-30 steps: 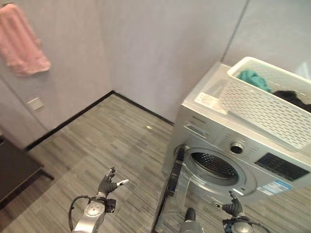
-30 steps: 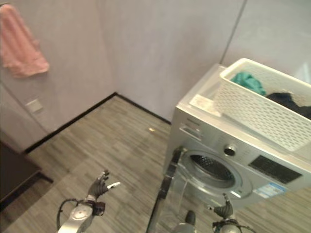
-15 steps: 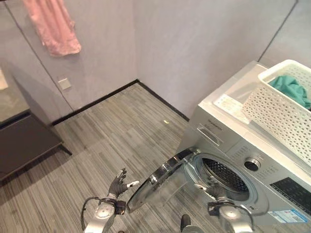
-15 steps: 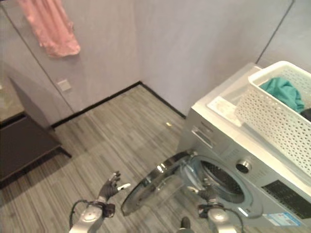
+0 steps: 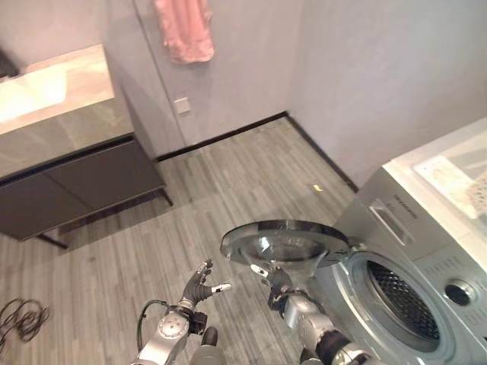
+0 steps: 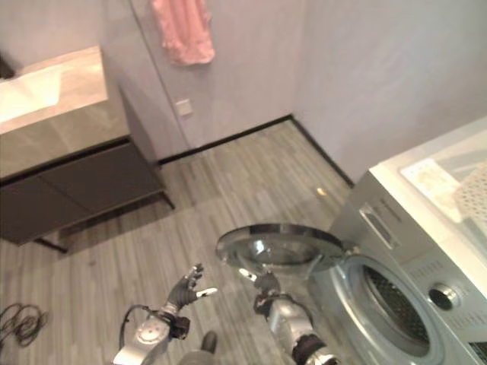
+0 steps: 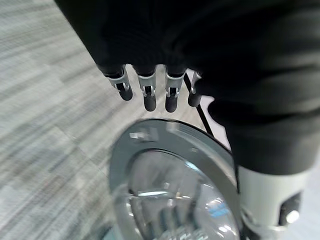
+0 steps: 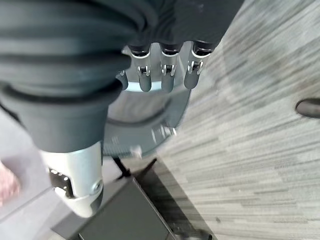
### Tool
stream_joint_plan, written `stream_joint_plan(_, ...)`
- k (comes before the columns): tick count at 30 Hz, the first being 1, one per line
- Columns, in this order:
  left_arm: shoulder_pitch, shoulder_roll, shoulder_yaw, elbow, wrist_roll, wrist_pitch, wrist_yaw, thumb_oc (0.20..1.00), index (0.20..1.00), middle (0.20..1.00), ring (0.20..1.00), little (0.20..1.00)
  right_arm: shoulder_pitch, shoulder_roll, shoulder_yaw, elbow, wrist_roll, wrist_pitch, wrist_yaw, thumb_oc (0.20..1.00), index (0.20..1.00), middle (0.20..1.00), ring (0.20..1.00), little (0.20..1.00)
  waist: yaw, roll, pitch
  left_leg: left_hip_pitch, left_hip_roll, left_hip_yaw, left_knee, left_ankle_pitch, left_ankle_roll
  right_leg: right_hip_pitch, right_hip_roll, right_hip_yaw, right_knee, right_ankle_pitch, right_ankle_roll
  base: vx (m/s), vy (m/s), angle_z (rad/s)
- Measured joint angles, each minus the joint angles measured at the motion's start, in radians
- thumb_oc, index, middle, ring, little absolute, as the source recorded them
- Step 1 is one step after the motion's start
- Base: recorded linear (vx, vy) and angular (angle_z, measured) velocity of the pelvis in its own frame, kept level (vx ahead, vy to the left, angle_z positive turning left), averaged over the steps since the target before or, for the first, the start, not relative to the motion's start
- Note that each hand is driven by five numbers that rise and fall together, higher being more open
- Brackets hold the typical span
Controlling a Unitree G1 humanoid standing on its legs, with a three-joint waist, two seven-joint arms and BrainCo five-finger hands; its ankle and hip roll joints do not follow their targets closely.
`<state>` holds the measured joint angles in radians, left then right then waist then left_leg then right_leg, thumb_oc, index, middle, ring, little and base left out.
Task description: Grab the laundry basket,head to the washer,open it,put in the laundry and shut it.
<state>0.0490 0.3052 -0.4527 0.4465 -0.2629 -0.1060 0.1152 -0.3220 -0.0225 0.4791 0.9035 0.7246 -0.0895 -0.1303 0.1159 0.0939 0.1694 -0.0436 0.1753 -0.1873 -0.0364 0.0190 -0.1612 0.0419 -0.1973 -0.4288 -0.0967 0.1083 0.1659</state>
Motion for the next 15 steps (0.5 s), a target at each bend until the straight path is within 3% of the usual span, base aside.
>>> stream_joint_plan(5,-0.006,0.006,-0.011,0.003,0.000,-0.001,0.016,1.000,1.000,1.000,1.000,1.000,-0.083,-0.008,-0.108,0.065,-0.001,-0.027,-0.040,1.000,1.000,1.000,1.000,1.000,0.014,0.010,0.010,-0.029,-0.015,-0.028,-0.005,0.016,0.004,-0.007,-0.012,-0.024,0.000,0.001,0.001,0.01,0.006,0.23)
stream_joint_plan(15,-0.014,0.008,-0.002,-0.005,0.004,-0.001,0.007,1.000,1.000,1.000,1.000,1.000,0.006,-0.057,-0.105,0.047,-0.003,-0.034,-0.040,1.000,1.000,1.000,1.000,1.000,-0.018,-0.009,0.011,0.006,-0.013,0.004,-0.021,0.015,0.005,-0.001,-0.013,0.009,0.008,0.005,0.007,0.03,-0.015,-0.06)
